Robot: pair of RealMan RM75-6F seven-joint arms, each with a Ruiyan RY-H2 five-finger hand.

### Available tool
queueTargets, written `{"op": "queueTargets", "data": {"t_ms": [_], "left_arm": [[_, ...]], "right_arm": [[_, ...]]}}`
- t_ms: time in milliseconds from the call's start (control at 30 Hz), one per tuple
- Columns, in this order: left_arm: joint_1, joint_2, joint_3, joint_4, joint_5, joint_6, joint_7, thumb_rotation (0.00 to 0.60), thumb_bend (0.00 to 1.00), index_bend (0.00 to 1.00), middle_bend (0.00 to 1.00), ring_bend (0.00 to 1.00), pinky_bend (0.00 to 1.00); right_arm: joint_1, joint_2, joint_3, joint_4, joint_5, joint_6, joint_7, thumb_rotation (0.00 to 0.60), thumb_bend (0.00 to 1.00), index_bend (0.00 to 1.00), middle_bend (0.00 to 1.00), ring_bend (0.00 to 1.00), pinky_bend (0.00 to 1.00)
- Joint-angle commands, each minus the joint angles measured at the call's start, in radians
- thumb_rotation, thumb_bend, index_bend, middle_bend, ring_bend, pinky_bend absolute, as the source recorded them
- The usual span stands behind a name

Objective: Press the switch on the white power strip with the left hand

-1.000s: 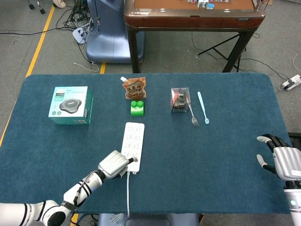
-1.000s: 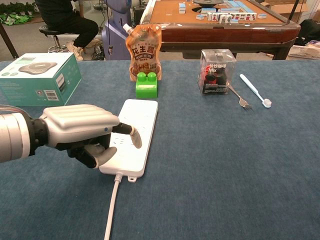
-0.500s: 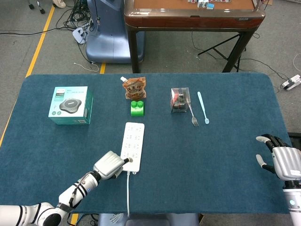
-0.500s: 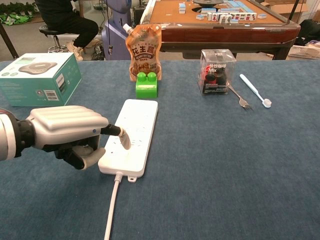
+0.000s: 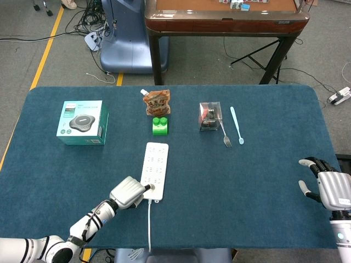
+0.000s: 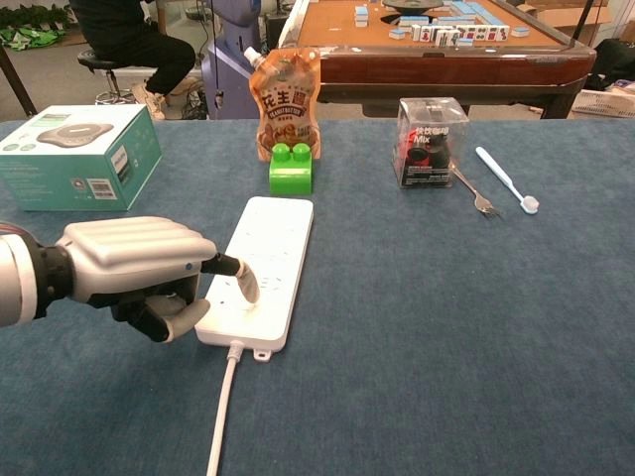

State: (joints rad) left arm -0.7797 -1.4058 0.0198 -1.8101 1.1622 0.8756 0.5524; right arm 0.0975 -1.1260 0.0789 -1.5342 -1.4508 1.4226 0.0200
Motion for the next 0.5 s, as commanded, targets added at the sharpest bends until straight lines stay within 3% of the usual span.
{"op": "queueTargets", "data": {"t_ms": [33,500], "left_arm": [[-0.001,-0.002,0.002,0.002,-0.001,-0.001,0.0,0.6,0.68,0.29,0.96,1.0,1.0],[-0.001,-0.017,0.012,0.021,-0.013,0.001,-0.003,0.6,0.68,0.29,0.96,1.0,1.0]], "right_arm": [[0.001,-0.001,0.0,0.001,0.001,-0.002,0.0,0.6,0.28,0.29,0.26,0.25,0.45],[0.007,-0.011,-0.002,0.01,0.002,-0.012,0.002,0.6,0.28,0.29,0.26,0.25,0.45]]}}
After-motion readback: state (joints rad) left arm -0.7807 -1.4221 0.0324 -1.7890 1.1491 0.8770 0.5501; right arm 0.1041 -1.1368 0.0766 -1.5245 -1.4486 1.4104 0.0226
